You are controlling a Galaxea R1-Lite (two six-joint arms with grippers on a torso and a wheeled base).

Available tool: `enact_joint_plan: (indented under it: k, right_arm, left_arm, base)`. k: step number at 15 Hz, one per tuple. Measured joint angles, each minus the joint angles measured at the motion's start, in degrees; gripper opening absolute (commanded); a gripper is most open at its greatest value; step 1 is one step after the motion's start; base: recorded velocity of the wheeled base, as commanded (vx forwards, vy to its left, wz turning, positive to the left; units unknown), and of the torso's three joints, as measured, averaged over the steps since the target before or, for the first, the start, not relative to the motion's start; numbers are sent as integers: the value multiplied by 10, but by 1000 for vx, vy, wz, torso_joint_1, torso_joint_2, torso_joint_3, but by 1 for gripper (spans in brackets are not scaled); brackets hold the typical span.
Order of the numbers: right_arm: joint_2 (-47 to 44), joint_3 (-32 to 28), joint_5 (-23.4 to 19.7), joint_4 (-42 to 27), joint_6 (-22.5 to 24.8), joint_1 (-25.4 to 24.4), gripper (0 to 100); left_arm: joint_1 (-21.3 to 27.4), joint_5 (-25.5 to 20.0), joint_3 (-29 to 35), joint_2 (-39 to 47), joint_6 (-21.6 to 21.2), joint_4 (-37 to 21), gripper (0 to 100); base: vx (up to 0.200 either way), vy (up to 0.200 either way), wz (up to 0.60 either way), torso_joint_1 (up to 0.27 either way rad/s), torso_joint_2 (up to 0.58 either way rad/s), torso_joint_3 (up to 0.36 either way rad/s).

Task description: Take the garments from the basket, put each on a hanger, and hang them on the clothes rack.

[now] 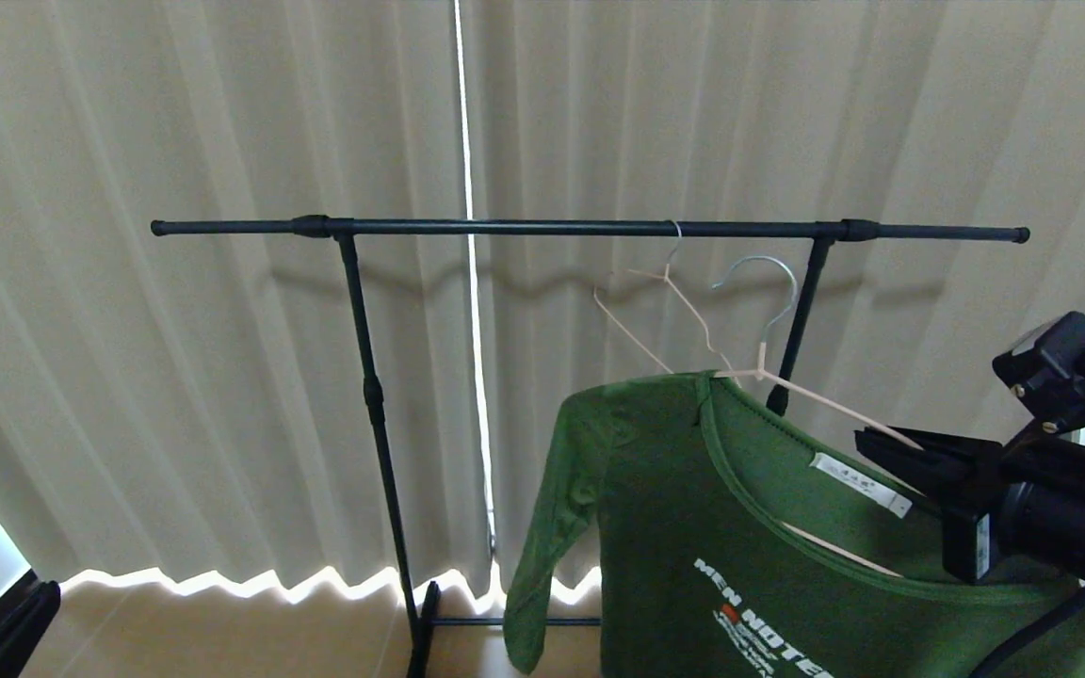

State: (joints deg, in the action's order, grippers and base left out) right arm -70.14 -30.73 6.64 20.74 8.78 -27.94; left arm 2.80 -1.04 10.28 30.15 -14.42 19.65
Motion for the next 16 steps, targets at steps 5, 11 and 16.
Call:
enact_joint_plan:
  k: [5, 11, 16]
  right_arm:
    - [-13, -22, -1, 1, -1, -3, 0]
    - [-25, -25, -1, 1, -27, -25, 0]
    - [-58, -51, -1, 6, -42, -44, 0]
  left_arm:
    - [0, 0, 0, 0, 0, 0, 100]
    - [0, 1, -3, -1, -1, 0, 100]
    - [-1, 1, -7, -2, -9, 0, 100]
  base:
    - [200, 0, 0, 1, 3, 6]
    - [200, 0, 0, 3, 2, 6]
    - [200, 0, 0, -1, 2, 5]
